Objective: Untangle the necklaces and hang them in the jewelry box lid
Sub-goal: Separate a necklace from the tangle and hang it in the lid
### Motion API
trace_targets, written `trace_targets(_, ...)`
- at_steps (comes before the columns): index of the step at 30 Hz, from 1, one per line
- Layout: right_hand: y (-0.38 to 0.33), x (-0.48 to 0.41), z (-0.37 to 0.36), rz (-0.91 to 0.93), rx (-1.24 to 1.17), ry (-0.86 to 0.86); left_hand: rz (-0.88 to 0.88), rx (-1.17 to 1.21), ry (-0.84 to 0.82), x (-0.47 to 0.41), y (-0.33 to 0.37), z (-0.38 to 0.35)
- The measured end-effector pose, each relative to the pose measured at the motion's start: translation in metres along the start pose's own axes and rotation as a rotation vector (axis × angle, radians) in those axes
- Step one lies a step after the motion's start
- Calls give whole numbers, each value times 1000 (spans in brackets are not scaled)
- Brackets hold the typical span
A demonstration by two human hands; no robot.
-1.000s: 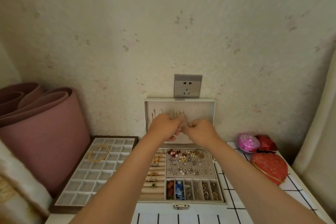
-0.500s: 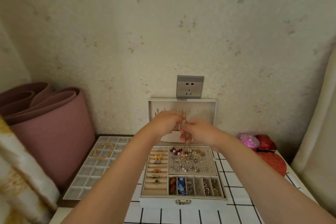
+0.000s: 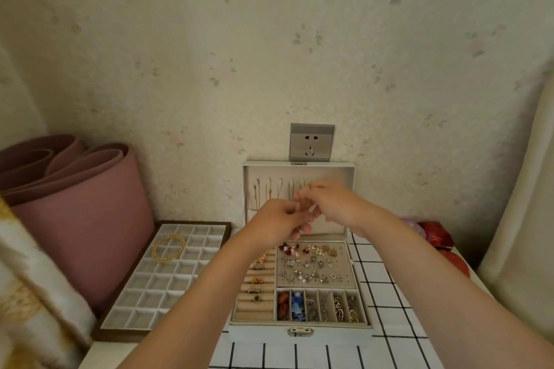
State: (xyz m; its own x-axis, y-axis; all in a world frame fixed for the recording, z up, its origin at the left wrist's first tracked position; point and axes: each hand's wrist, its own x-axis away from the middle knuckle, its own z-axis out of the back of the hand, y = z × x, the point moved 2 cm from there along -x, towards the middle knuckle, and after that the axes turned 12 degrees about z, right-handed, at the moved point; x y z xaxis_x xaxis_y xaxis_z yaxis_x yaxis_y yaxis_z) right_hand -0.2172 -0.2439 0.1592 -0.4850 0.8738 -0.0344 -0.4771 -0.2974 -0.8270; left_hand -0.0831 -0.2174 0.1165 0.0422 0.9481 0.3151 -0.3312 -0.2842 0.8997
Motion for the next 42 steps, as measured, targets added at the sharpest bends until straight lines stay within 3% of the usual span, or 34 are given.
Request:
trace_targets(3,15,7,-7,-74,134,-137,-34,-8,5,0,8,4)
trace_targets(8,33,12,-19,-18,-128,-181,-52,-78,5,-2,14,7)
trace_targets(13,38,15,-28,42,-70,-167,-77,30,9,-5,21,7)
trace_targets(17,34,8,-21,65,-146,-12,-199,-179,144,-6,24,10)
trace_targets(21,25,-1,-3,91,-15,113,-202,-421,324,-10,9,15)
trace_targets(26,23,-16,14,133,153,208,-282,-775,423,-19,-24,6)
trace_targets(34,28,-37,14,206,315,259,-366,-1053,529,-24,-33,0)
trace_targets(42,55,-35,-11,216,480,138,-337,-1221,542,-26,-40,-2)
